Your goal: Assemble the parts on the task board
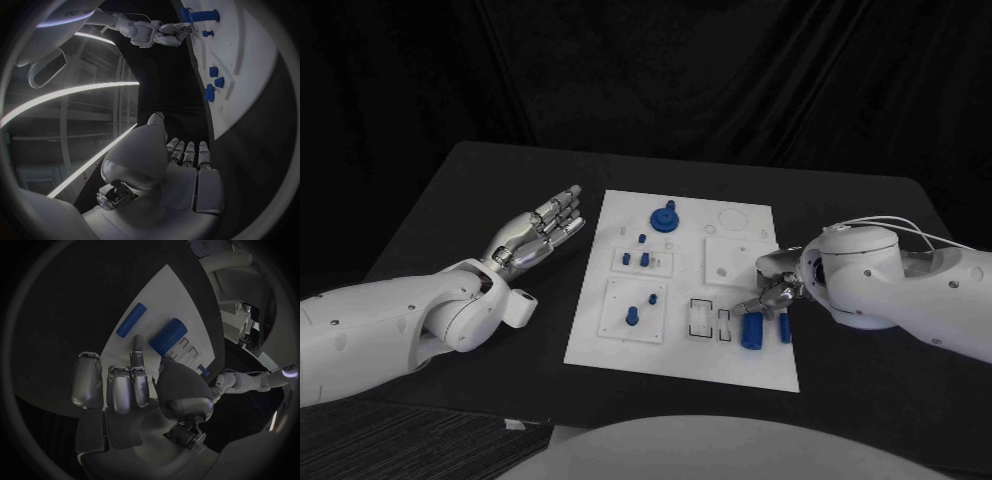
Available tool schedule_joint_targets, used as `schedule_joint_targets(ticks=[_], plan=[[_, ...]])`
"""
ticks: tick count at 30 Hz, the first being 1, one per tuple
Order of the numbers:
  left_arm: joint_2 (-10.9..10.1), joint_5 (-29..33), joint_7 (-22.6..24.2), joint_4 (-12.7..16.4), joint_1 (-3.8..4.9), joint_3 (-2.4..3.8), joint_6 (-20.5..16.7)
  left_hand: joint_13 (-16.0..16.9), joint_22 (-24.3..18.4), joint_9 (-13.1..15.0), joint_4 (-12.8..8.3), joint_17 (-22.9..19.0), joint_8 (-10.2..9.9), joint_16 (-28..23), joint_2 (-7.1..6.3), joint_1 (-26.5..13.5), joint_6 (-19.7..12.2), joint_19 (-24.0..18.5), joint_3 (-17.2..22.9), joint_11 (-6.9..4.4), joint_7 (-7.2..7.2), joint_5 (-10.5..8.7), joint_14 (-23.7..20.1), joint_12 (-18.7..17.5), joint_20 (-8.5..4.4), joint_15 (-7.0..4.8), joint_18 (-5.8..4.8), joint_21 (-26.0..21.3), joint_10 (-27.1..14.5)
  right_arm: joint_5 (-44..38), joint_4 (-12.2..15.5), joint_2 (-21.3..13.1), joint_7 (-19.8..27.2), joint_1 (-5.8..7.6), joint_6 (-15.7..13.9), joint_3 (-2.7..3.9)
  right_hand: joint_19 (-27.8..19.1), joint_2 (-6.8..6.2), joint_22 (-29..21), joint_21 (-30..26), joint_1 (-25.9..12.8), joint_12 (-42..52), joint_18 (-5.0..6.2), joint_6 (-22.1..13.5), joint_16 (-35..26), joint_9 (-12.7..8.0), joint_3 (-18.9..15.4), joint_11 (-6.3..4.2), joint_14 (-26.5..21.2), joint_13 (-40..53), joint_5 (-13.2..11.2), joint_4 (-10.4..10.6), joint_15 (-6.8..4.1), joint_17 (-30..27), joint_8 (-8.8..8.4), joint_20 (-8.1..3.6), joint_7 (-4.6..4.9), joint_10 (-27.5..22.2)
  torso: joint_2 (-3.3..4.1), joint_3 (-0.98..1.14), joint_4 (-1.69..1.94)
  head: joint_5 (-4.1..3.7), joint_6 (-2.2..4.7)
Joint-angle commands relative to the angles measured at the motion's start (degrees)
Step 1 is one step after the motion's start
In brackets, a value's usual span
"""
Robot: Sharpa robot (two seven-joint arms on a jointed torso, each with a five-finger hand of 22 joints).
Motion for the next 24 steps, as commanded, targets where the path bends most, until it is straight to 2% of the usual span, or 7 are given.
schedule_joint_targets(ticks=[1, 9, 13, 16, 19, 21, 24], plan=[[0.12, 0.27, 1.05, 0.01, -0.08, 0.05, 0.61, 0.18, -0.57, 0.17, 0.29, -0.41, 0.43, -0.81, -0.39, 1.08, -0.05, 0.05, 2.13, 0.66, 0.42, 0.80, -0.32, 1.23, 0.09, 0.48, -3.48, -0.53, -0.22, -0.29, 0.22, -0.06, -0.57, -0.33, -3.89, 0.02, -0.03, 0.06, 10.73, -0.99, 0.66, 0.95, -0.99, 0.70, 1.14, 0.06, -1.66, 0.40, 5.53, 15.19, 0.57, -0.02, 0.22, 15.49, -0.48, 0.53, 0.06, 5.76, 0.01, 0.00, 0.06, -0.05, -0.01], [0.27, 0.27, 0.83, -0.12, -0.09, 0.05, 0.76, 0.18, -0.57, 0.16, 0.28, -0.41, 0.43, -0.81, -0.30, 1.15, -0.06, 0.05, 2.24, 0.87, 0.63, 0.84, -0.32, 1.27, 0.12, 0.55, -3.54, -0.53, -0.21, 2.09, 0.38, -0.19, -0.58, -0.53, -4.80, 0.02, 0.08, 1.20, 10.77, -1.03, 0.45, 0.95, -0.99, 2.57, 1.14, 2.85, -1.53, -0.23, 5.53, 15.19, 0.43, 0.09, -0.27, 15.49, 1.16, 0.16, -0.72, 5.76, -0.01, -0.02, 0.03, -0.12, -0.01], [0.27, 0.27, 0.69, -0.13, -0.10, 0.05, 0.83, 0.19, -0.57, 0.17, 0.25, -0.41, 0.43, -0.81, -0.26, 1.23, -0.05, 0.05, 2.33, 0.98, 0.74, 0.87, -0.32, 1.30, 0.15, 0.64, -3.57, -0.53, -0.21, 2.81, 0.57, -0.21, -0.70, -0.56, -3.94, 0.02, 0.10, 1.75, 10.76, -1.17, -1.16, 0.95, -0.99, 1.82, 1.14, 4.08, -2.26, -0.29, 5.53, 15.19, -1.40, 0.14, -0.39, 15.49, 1.13, 0.00, -0.70, 5.76, 0.01, -0.01, 0.00, -0.12, -0.01], [0.26, 0.27, 0.54, -0.15, -0.10, 0.05, 0.88, 0.20, -0.57, 0.16, 0.22, -0.41, 0.43, -0.81, -0.23, 1.28, -0.09, 0.05, 2.39, 1.04, 0.81, 0.89, -0.32, 1.36, 0.17, 0.69, -3.60, -0.53, -0.20, 3.08, 0.68, -0.21, -0.76, -0.58, -3.63, 0.02, 0.14, 2.45, 10.76, -1.28, -4.27, 0.95, -0.99, 1.20, 1.14, 5.12, -3.96, -0.21, 5.53, 15.19, -4.56, 0.16, -0.32, 15.49, 0.87, -0.01, -0.57, 5.76, 0.02, -0.01, 0.01, -0.07, -0.01], [0.25, 0.27, 0.38, -0.16, -0.11, 0.05, 0.94, 0.20, -0.57, 0.16, 0.19, -0.41, 0.42, -0.81, -0.22, 1.35, -0.11, 0.05, 2.45, 1.12, 0.89, 0.90, -0.32, 1.37, 0.22, 0.79, -3.64, -0.53, -0.20, 3.19, 0.71, -0.20, -0.78, -0.59, -3.48, 0.02, 0.21, 3.32, 10.78, -1.30, -6.57, 0.95, -1.01, 0.94, 1.14, 5.91, -6.26, -0.15, 5.53, 15.19, -5.86, 0.12, -0.30, 15.49, 0.64, 0.04, -0.52, 5.76, 0.00, -0.01, 0.00, -0.04, -0.01], [0.26, 0.27, 0.27, -0.16, -0.11, 0.05, 1.00, 0.20, -0.57, 0.15, 0.18, -0.41, 0.42, -0.81, -0.22, 1.37, -0.12, 0.05, 2.48, 1.16, 0.92, 0.90, -0.32, 1.38, 0.24, 0.82, -3.66, -0.53, -0.20, 3.24, 0.75, -0.21, -0.81, -0.60, -3.39, 0.02, 0.26, 4.73, 10.80, -1.32, -8.97, 0.95, -1.01, 0.79, 1.14, 6.44, -8.44, -0.12, 5.53, 15.19, -8.44, 0.16, -0.25, 15.49, 0.31, 0.06, -0.47, 5.76, -0.01, -0.02, 0.01, 0.00, -0.01], [0.31, 0.27, 0.11, -0.20, -0.11, 0.05, 1.14, 0.21, -0.57, 0.15, 0.14, -0.41, 0.42, -0.81, -0.20, 1.44, -0.12, 0.05, 2.55, 1.24, 0.99, 0.93, -0.32, 1.43, 0.28, 0.89, -3.69, -0.53, -0.19, 3.29, 0.86, -0.29, -0.82, -0.60, -3.46, 0.02, 0.29, 5.48, 10.81, -1.33, -10.26, 0.95, -1.01, 0.81, 1.14, 6.72, -9.95, -0.12, 5.53, 15.19, -9.28, 0.14, -0.24, 15.49, 0.09, 0.06, -0.46, 5.76, -0.01, -0.02, 0.02, -0.05, -0.01]])
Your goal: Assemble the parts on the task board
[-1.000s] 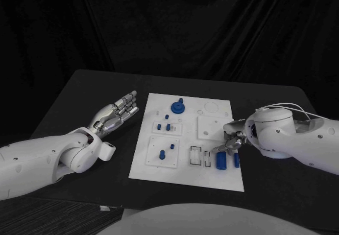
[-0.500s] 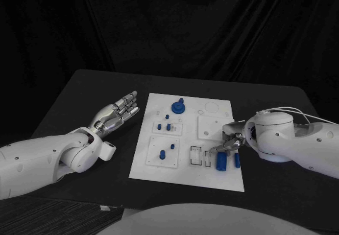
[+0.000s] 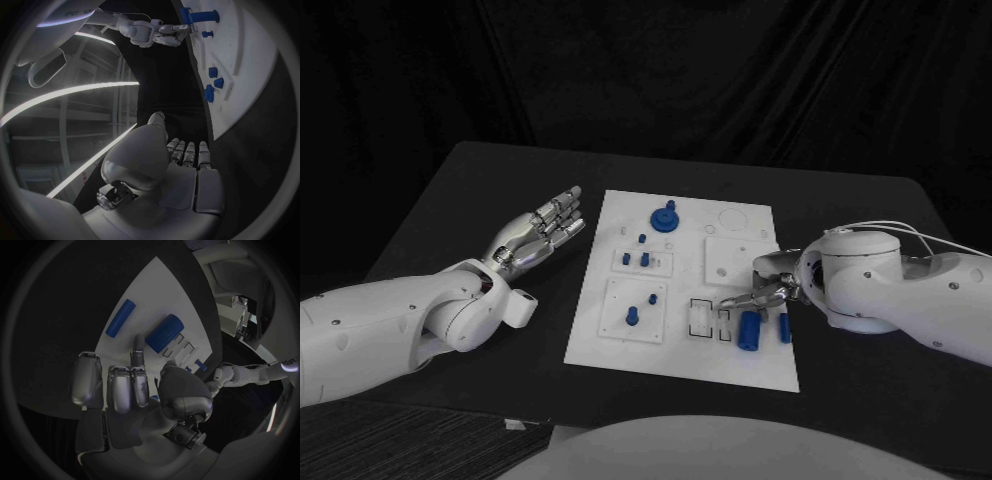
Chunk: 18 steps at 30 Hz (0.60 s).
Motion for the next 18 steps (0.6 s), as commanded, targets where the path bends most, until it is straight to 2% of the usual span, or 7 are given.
schedule_joint_targets(ticks=[1, 5, 13, 18], plan=[[0.15, 0.26, 0.30, 0.03, -0.07, 0.05, 0.86, 0.21, -0.57, 0.16, 0.12, -0.41, 0.42, -0.81, 0.02, 0.52, 0.36, 0.06, 2.58, 0.60, 0.51, 0.95, 0.08, 0.82, 0.29, 0.51, -3.71, -0.53, -0.09, 0.62, 0.29, -0.18, -0.83, -0.18, -0.21, 0.01, 0.31, 0.59, 10.82, -1.29, -3.31, 0.95, -1.03, -0.63, 1.14, 1.12, -2.77, -0.06, 5.88, 15.19, -1.07, 0.18, 0.08, 15.49, -0.45, 0.11, -0.07, 5.77, -0.01, -0.01, 0.01, -0.05, -0.01], [0.23, 0.26, 0.12, -0.01, -0.08, 0.05, 1.05, 0.21, -0.57, 0.16, 0.05, -0.41, 0.42, -0.81, 0.04, 0.63, 0.36, 0.06, 2.68, 0.70, 0.59, 0.98, 0.08, 0.84, 0.33, 0.57, -3.74, -0.53, -0.09, 0.64, 0.39, -0.26, -0.79, -0.18, -0.71, 0.01, 0.34, 0.85, 10.85, -1.20, -3.71, 0.95, -1.04, -0.63, 1.14, 1.18, -3.36, -0.09, 5.88, 15.19, -1.20, 0.14, 0.11, 15.49, -0.56, 0.07, -0.05, 5.77, 0.00, 0.00, 0.02, -0.02, -0.01], [0.35, 0.26, -0.23, -0.10, -0.11, 0.05, 1.44, 0.22, -0.57, 0.17, -0.66, -0.41, 0.43, -0.81, -0.02, 1.54, 0.39, 0.06, 3.41, 0.98, 0.86, 1.70, 0.08, 0.98, 0.49, 0.84, -3.85, -0.53, -0.07, 0.65, 0.78, -0.75, -0.47, -0.18, -4.19, 0.01, 0.37, 1.23, 10.87, -1.14, -3.78, 0.95, -1.05, -0.65, 1.14, 1.23, -3.65, -0.09, 5.88, 15.19, -1.16, 0.07, 0.10, 15.49, -0.65, 0.06, -0.05, 5.77, 0.01, -0.01, 0.03, -0.05, -0.01], [0.39, 0.26, -0.38, -0.11, -0.13, 0.05, 1.57, 0.23, -0.57, 0.18, -0.83, -0.41, 0.44, -0.81, -0.04, 1.73, 0.45, 0.06, 3.59, 1.02, 0.90, 2.01, 0.08, 1.03, 0.53, 0.90, -3.88, -0.53, -0.07, 0.65, 1.17, -1.13, -0.48, -0.17, -4.29, 0.01, 0.29, 1.68, 10.79, -1.44, -2.68, 0.95, -0.99, -0.57, 1.14, 1.41, -3.90, -0.09, 5.88, 15.19, -0.80, -0.13, 0.11, 15.49, -0.74, 0.07, -0.05, 5.77, -0.01, 0.00, 0.00, 0.02, -0.01]])
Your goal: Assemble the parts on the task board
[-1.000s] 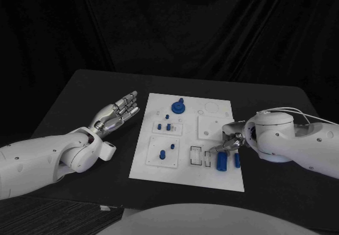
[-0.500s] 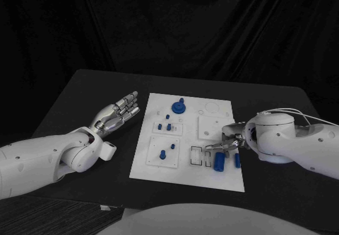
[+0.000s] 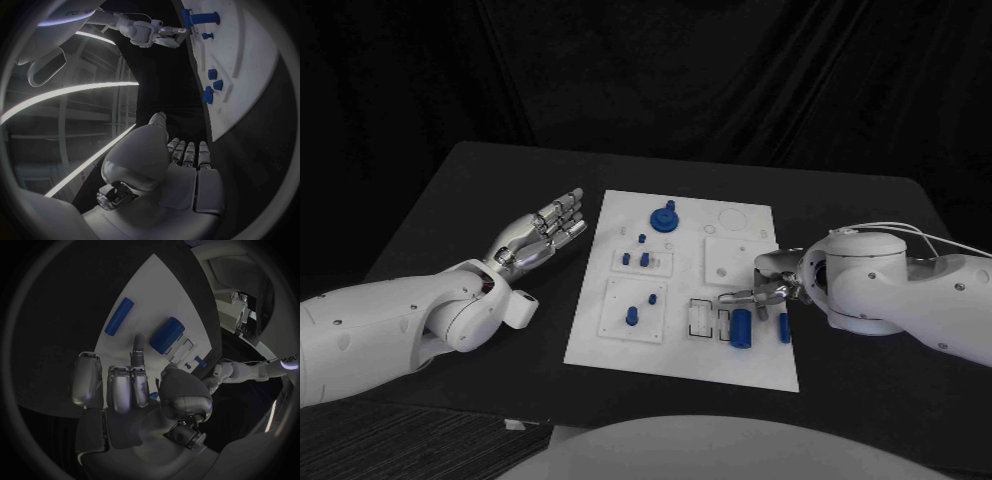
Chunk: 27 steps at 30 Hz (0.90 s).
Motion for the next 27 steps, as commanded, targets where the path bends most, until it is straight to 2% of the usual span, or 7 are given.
schedule_joint_targets(ticks=[1, 7, 11, 13, 15, 17, 27], plan=[[0.13, 0.26, 0.20, 0.04, -0.08, 0.05, 0.93, 0.23, -0.57, 0.18, -0.25, -0.41, 0.45, -0.81, 0.14, 0.77, -0.03, 0.07, 1.13, 0.71, 0.41, 1.45, 0.08, 1.05, 0.52, 0.90, -3.88, -0.53, -0.37, 0.06, 0.52, -0.27, -0.52, -0.16, -1.79, 0.01, 0.26, 0.89, 10.77, -1.51, 0.56, 0.95, -0.98, -0.62, 1.14, 1.11, -1.51, -0.07, 5.87, 15.19, -0.68, -0.23, 0.11, 15.49, -0.74, 0.08, -0.04, 5.77, -0.01, 0.02, -0.02, 0.05, -0.01], [0.22, 0.26, -0.11, 0.00, -0.10, 0.05, 1.16, 0.24, -0.57, 0.22, -1.13, -0.41, 0.50, -0.81, -0.04, 1.54, 0.25, 0.07, 1.87, 0.96, 0.75, 2.48, 0.08, 1.09, 0.63, 1.11, -3.98, -0.53, -0.37, 0.74, 1.28, -0.45, -0.58, -0.16, -1.34, 0.01, 0.13, 1.14, 10.64, -2.04, 3.52, 0.95, -0.89, -1.48, 1.14, 1.42, -2.43, 0.12, 5.87, 15.19, 1.17, -0.19, 0.25, 15.49, -1.54, 0.18, 0.23, 5.77, -0.02, 0.01, -0.03, 0.03, -0.01], [0.27, 0.26, -0.28, -0.02, -0.11, 0.05, 1.27, 0.24, -0.57, 0.26, -1.51, -0.41, 0.54, -0.81, -0.10, 1.82, 0.47, 0.07, 2.18, 1.11, 0.91, 2.88, 0.08, 1.14, 0.65, 1.14, -4.00, -0.53, -0.37, 1.90, 1.41, -0.34, -0.64, -0.16, -0.69, 0.01, 0.00, 1.68, 10.52, -2.56, 6.76, 0.95, -0.81, -2.02, 1.14, 1.94, -3.00, 0.28, 5.87, 15.19, 7.00, -0.20, 0.39, 15.49, -2.06, 0.30, 0.41, 5.77, -0.06, 0.01, 0.00, -0.03, -0.01], [0.25, 0.26, -0.35, -0.03, -0.11, 0.05, 1.28, 0.25, -0.57, 0.28, -1.73, -0.41, 0.56, -0.81, -0.13, 1.97, 0.61, 0.07, 2.38, 1.19, 1.00, 3.15, 0.08, 1.16, 0.66, 1.16, -4.01, -0.53, -0.37, 2.17, 1.41, -0.27, -0.68, -0.16, -0.23, 0.01, -0.08, 1.67, 10.45, -2.85, 7.86, 0.95, -0.76, -2.27, 1.14, 2.18, -3.22, 0.34, 5.87, 15.19, 9.11, -0.18, 0.43, 15.49, -2.20, 0.35, 0.47, 5.77, -0.04, 0.01, 0.00, -0.08, -0.01], [0.21, 0.26, -0.41, -0.03, -0.11, 0.05, 1.27, 0.25, -0.57, 0.29, -1.83, -0.41, 0.57, -0.81, -0.15, 2.03, 0.67, 0.07, 2.45, 1.23, 1.03, 3.27, 0.08, 1.17, 0.66, 1.16, -4.01, -0.53, -0.36, 2.41, 1.38, -0.18, -0.73, -0.18, 0.41, 0.01, -0.25, 1.48, 10.30, -3.42, 9.70, 0.95, -0.66, -2.52, 1.14, 2.53, -3.24, 0.40, 5.87, 15.19, 13.77, -0.35, 0.46, 15.49, -2.31, 0.37, 0.50, 5.77, -0.03, 0.01, 0.03, -0.06, -0.01], [0.19, 0.26, -0.47, -0.03, -0.11, 0.05, 1.30, 0.25, -0.57, 0.29, -1.83, -0.41, 0.57, -0.81, -0.15, 2.03, 0.67, 0.07, 2.45, 1.23, 1.03, 3.27, 0.08, 1.17, 0.66, 1.16, -4.01, -0.53, -0.36, 2.54, 1.35, -0.12, -0.77, -0.23, 0.92, 0.01, -0.38, 1.29, 10.18, -3.90, 10.81, 0.95, -0.57, -2.69, 1.14, 2.85, -3.34, 0.41, 5.87, 15.19, 15.86, -0.28, 0.49, 15.49, -2.36, 0.41, 0.55, 5.77, -0.02, 0.00, 0.02, -0.03, -0.01], [0.24, 0.26, -0.75, -0.03, -0.12, 0.05, 1.50, 0.26, -0.57, 0.29, -2.04, -0.41, 0.58, -0.81, -0.18, 2.15, 0.72, 0.07, 2.64, 1.33, 1.13, 3.56, 0.08, 1.22, 0.68, 1.19, -4.02, -0.53, -0.36, 2.77, 1.43, 0.30, -0.89, -1.06, 2.52, 0.01, -1.55, 0.90, 9.16, -7.61, 12.02, 0.95, 0.11, -3.67, 1.14, 3.29, -3.75, 0.63, 5.87, 15.19, 16.95, -0.22, 0.64, 15.49, -2.78, 0.55, 0.82, 5.77, 0.02, 0.00, 0.06, 0.15, -0.01]])
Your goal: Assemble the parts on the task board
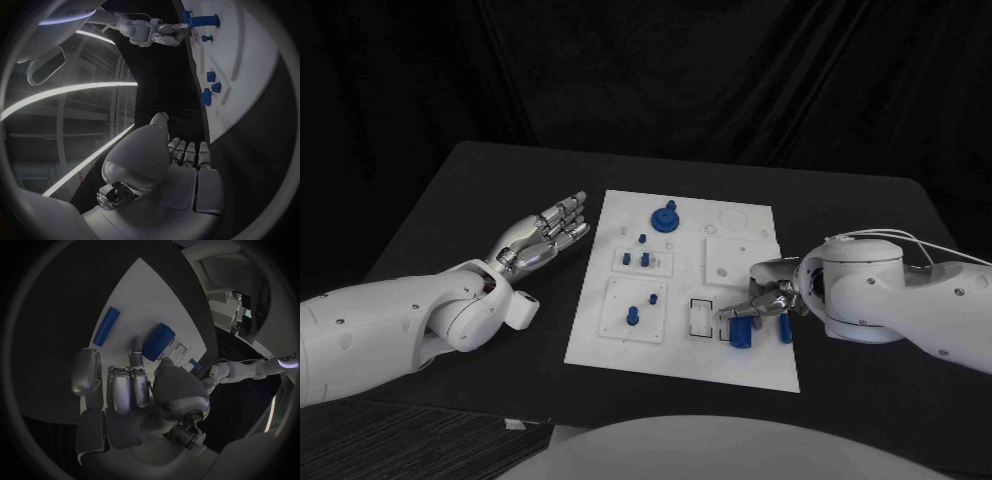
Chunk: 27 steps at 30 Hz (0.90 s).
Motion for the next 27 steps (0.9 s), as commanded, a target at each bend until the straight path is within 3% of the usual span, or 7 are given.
schedule_joint_targets(ticks=[1, 10, 13, 16, 19, 24, 27], plan=[[0.11, 0.25, 0.24, 0.06, -0.07, 0.05, 0.79, 0.25, -0.57, 0.29, -0.69, -0.41, 0.58, -0.81, -0.14, 0.68, 0.11, 0.64, 1.29, 0.61, 0.51, 0.93, 0.37, 0.78, 0.10, 0.48, -4.01, -0.53, -0.26, 0.48, 0.27, 0.12, -0.87, -0.35, 1.71, 0.01, -0.51, 0.00, 9.06, -1.74, 1.80, 0.95, 0.14, -0.52, 1.14, 0.93, -1.60, 0.64, 5.53, 15.19, 0.75, 0.42, 0.29, 15.49, -0.83, 0.07, 0.06, 5.76, 0.03, 0.00, 0.03, 0.05, -0.01], [0.42, 0.25, -0.18, -0.33, -0.08, 0.05, 1.09, 0.26, -0.57, 0.30, -0.87, -0.41, 0.59, -0.81, -0.15, 0.78, 0.21, 0.64, 1.47, 0.70, 0.61, 1.14, 0.37, 0.83, 0.13, 0.52, -4.01, -0.53, -0.25, 0.50, 0.48, 0.31, -0.86, -0.56, 0.81, 0.01, -0.51, 1.53, 8.92, -2.32, -0.31, 0.95, 0.18, -0.67, 1.14, 1.67, -2.74, 0.69, 5.53, 15.19, -2.06, 0.63, 0.34, 15.49, -0.81, 0.16, 0.10, 5.76, 0.02, 0.00, -0.03, -0.12, -0.01], [0.50, 0.25, -0.28, -0.40, -0.08, 0.05, 1.17, 0.26, -0.57, 0.30, -0.99, -0.41, 0.59, -0.81, -0.14, 0.85, 0.23, 0.64, 1.59, 0.75, 0.66, 1.28, 0.37, 0.82, 0.15, 0.53, -4.01, -0.53, -0.25, 0.51, 0.54, 0.31, -0.83, -0.58, -0.08, 0.01, -0.39, 1.53, 8.92, -2.54, 1.56, 0.95, 0.18, -0.75, 1.14, 2.24, -2.63, 0.62, 5.53, 15.19, 2.33, 0.34, 0.30, 15.49, -0.77, 0.12, 0.06, 5.76, 0.04, -0.01, -0.04, -0.14, -0.01], [0.54, 0.25, -0.36, -0.43, -0.08, 0.05, 1.22, 0.26, -0.57, 0.30, -0.99, -0.41, 0.59, -0.81, -0.14, 0.85, 0.23, 0.64, 1.59, 0.75, 0.66, 1.28, 0.37, 0.82, 0.15, 0.53, -4.01, -0.53, -0.25, 0.51, 0.59, 0.30, -0.79, -0.59, -0.88, 0.01, -0.52, 0.40, 8.74, -3.57, 8.37, 0.95, 0.31, -1.49, 1.14, 3.26, -0.69, 0.50, 5.53, 15.19, 13.93, -2.14, 0.19, 15.49, -0.77, -0.01, -0.09, 5.76, 0.04, -0.01, -0.04, -0.15, -0.01], [0.57, 0.25, -0.42, -0.44, -0.09, 0.05, 1.26, 0.26, -0.57, 0.30, -1.16, -0.41, 0.59, -0.81, -0.14, 0.95, 0.21, 0.64, 1.74, 0.79, 0.71, 1.43, 0.37, 0.83, 0.17, 0.56, -4.02, -0.53, -0.25, 0.51, 0.65, 0.27, -0.75, -0.59, -2.03, 0.01, -0.80, -1.10, 8.42, -5.03, 13.37, 0.95, 0.52, -3.24, 1.14, 4.39, 1.00, 0.47, 5.53, 15.19, 20.94, -4.06, 0.10, 15.49, -0.52, -0.08, -0.12, 5.76, 0.04, 0.00, -0.03, -0.14, -0.01], [0.66, 0.25, -0.54, -0.47, -0.10, 0.05, 1.43, 0.26, -0.57, 0.29, -1.47, -0.41, 0.58, -0.81, -0.16, 1.13, 0.21, 0.64, 2.00, 0.84, 0.75, 1.70, 0.37, 0.82, 0.22, 0.60, -4.02, -0.53, -0.26, 0.85, 0.86, 0.12, -0.59, -0.59, -4.98, 0.01, -1.21, -2.53, 7.93, -7.10, 18.97, 0.62, 0.81, -5.32, 1.14, 5.87, 4.16, 0.30, 5.53, 14.95, 26.78, -6.34, -0.03, 15.49, 0.38, -0.17, -0.27, 5.54, 0.04, 0.00, -0.04, 0.04, -0.01], [0.67, 0.25, -0.65, -0.47, -0.10, 0.05, 1.58, 0.25, -0.57, 0.29, -1.80, -0.41, 0.57, -0.81, -0.19, 1.31, 0.19, 0.64, 2.25, 0.87, 0.78, 1.89, 0.37, 0.81, 0.25, 0.64, -4.02, -0.53, -0.26, 3.04, 0.97, -0.12, -0.45, -0.59, -7.61, 0.01, -1.21, -3.49, 7.80, -7.77, 22.45, 0.30, 0.89, -5.92, 1.14, 6.86, 6.86, 0.08, 5.53, 14.74, 27.56, -7.85, -0.21, 15.49, 1.32, -0.33, -0.48, 5.32, 0.03, 0.01, -0.07, 0.30, -0.01]])
